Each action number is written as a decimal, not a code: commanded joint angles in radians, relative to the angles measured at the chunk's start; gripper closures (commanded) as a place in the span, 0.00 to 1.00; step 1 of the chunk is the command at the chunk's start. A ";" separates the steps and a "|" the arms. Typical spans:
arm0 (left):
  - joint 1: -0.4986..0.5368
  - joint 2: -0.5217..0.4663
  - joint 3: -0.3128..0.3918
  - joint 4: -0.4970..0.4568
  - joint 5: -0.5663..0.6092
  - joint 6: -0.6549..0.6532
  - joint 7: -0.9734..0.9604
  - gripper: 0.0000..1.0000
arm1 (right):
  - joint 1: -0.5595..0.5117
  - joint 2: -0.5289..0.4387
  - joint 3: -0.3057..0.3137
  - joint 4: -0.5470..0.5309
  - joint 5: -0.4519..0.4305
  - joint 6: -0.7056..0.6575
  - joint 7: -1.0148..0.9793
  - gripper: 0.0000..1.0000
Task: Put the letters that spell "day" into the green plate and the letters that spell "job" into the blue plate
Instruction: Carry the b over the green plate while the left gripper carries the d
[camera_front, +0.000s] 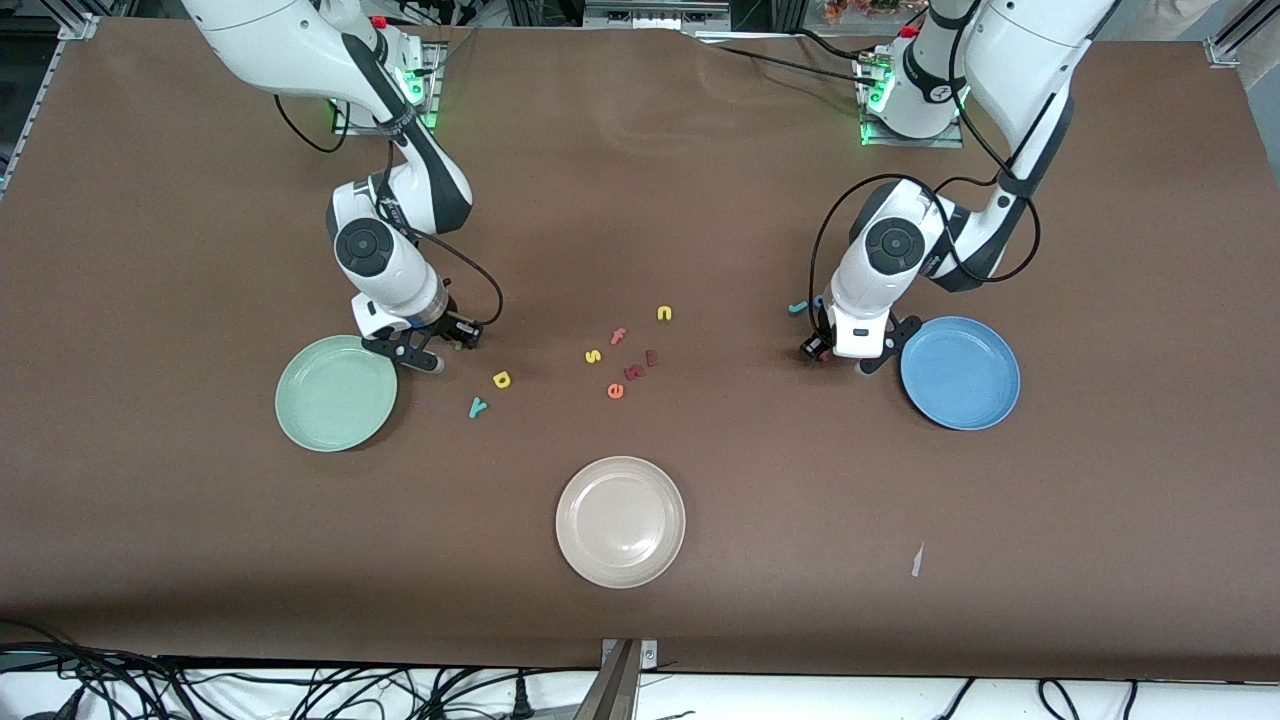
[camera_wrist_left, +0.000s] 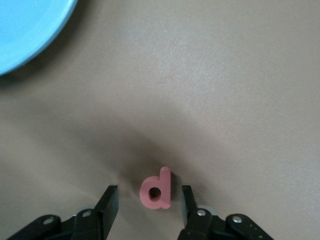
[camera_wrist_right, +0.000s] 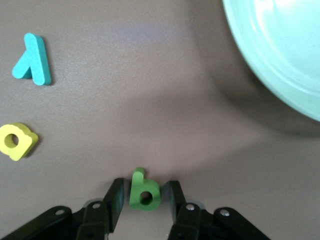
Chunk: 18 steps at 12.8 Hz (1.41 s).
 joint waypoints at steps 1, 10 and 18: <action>-0.009 0.023 0.006 0.031 0.039 -0.015 -0.051 0.43 | 0.005 -0.009 -0.012 -0.024 -0.001 0.014 -0.018 0.57; -0.009 0.040 0.006 0.045 0.047 -0.016 -0.069 0.55 | 0.005 -0.005 -0.012 -0.024 -0.001 0.014 -0.020 0.76; -0.006 0.033 0.016 0.045 0.055 -0.042 -0.072 0.85 | -0.008 -0.078 -0.021 0.021 0.000 -0.097 -0.148 0.83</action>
